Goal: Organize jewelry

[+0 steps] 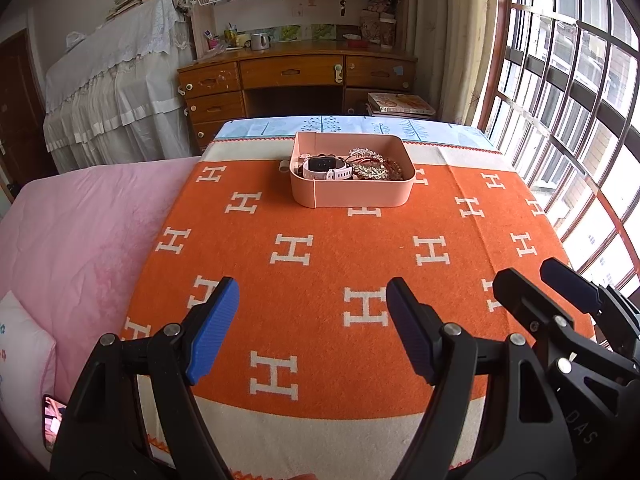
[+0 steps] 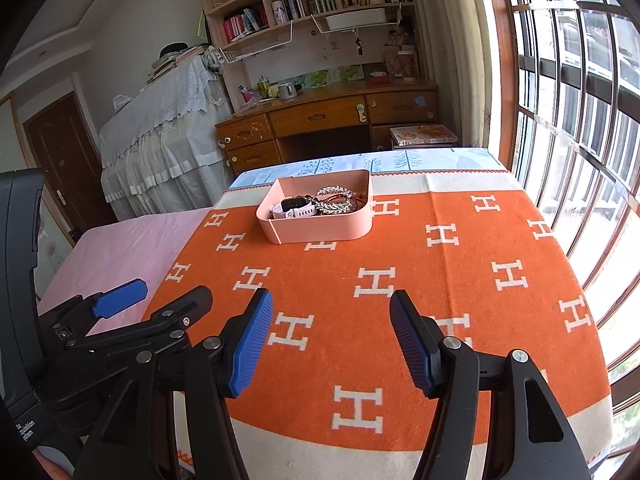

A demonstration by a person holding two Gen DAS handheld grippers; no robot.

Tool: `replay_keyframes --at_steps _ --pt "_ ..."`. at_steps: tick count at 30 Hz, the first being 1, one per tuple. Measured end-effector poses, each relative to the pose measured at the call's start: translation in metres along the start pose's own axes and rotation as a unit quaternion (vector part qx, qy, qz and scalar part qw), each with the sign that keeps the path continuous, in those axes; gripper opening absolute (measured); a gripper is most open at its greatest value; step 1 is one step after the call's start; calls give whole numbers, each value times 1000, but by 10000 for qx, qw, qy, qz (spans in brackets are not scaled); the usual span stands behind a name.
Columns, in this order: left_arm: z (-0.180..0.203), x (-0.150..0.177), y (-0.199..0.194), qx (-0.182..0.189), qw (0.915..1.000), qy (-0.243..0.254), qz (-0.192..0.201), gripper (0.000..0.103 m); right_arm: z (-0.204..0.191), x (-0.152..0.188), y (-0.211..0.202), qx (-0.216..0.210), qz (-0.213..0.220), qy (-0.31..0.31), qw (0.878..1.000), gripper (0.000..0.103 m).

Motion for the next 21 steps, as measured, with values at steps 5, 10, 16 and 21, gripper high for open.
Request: replay_keyframes --at_steps 5,10,16,21 --pt "0 1 1 -8 10000 -2 -10 74 0 1 -1 -2 3 4 10000 62" --pt "-1 3 1 -21 10000 -5 -19 74 0 1 -1 -3 -5 7 10000 62" --pt "-4 11 4 -31 10000 -20 -86 74 -4 9 2 -15 -52 17 10000 62" --pt "-4 15 8 -52 9998 -17 -166 74 -7 16 4 -29 -106 48 9999 62"
Point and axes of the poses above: each gripper's, at about its wrist camera, not at the fingertips, and y roughly the way its jaws point, z to its right, x to its underside, the point moved 8 cm from there along y, roughly the way its jaws point, and after that the axes turned 11 degrees about -x, right-handed, at the moved point
